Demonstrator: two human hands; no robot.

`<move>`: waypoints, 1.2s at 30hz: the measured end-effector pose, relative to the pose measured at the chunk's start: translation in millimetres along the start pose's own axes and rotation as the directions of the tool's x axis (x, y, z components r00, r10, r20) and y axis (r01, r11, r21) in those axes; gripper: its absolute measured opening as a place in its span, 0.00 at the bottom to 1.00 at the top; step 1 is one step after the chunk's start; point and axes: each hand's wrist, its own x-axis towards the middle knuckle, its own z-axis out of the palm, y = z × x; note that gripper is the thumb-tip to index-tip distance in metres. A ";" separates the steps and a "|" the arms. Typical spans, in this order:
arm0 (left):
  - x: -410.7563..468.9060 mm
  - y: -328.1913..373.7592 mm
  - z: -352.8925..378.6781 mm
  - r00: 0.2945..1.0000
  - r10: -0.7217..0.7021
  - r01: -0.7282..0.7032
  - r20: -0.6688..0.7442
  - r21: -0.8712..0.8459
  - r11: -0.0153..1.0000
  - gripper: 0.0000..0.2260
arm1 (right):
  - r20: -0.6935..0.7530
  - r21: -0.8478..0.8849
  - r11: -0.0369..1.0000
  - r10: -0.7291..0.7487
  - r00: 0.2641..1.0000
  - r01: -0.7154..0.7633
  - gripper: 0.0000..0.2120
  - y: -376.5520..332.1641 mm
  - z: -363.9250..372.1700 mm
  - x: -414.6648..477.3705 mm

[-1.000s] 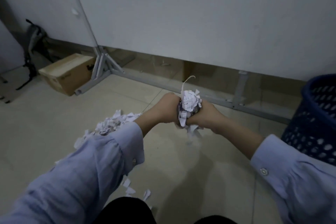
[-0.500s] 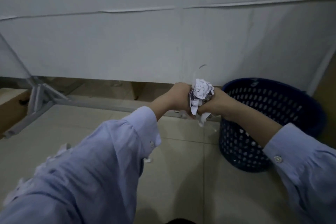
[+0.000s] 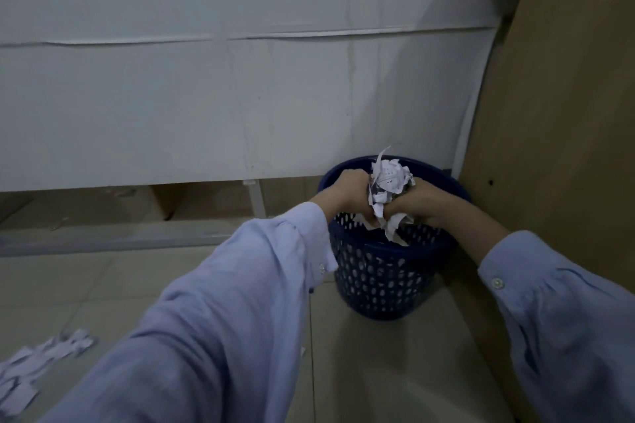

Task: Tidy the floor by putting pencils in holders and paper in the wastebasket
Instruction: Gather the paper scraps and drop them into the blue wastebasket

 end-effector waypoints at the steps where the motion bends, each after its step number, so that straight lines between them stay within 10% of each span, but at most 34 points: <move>1: 3.1 2.2 4.8 1.000 -0.002 0.002 0.003 -0.030 1.000 0.16 | 0.000 0.038 0.999 0.025 1.000 -0.025 0.23 5.0 -2.5 1.4; 12: 23.7 14.0 31.5 0.999 -0.047 0.047 -0.010 0.046 0.998 0.09 | -0.050 0.102 0.958 0.273 0.961 -0.267 0.16 27.6 -2.4 14.1; 18: 22.8 6.7 35.0 0.998 -0.061 0.061 -0.001 0.056 0.997 0.16 | -0.074 0.229 0.945 0.255 0.964 -0.232 0.33 29.9 -4.1 15.6; 36: -21.9 -42.3 8.8 0.980 -0.026 0.020 -0.197 -0.033 0.999 0.30 | -0.106 0.058 0.996 0.072 0.992 -0.066 0.44 -12.2 26.1 24.0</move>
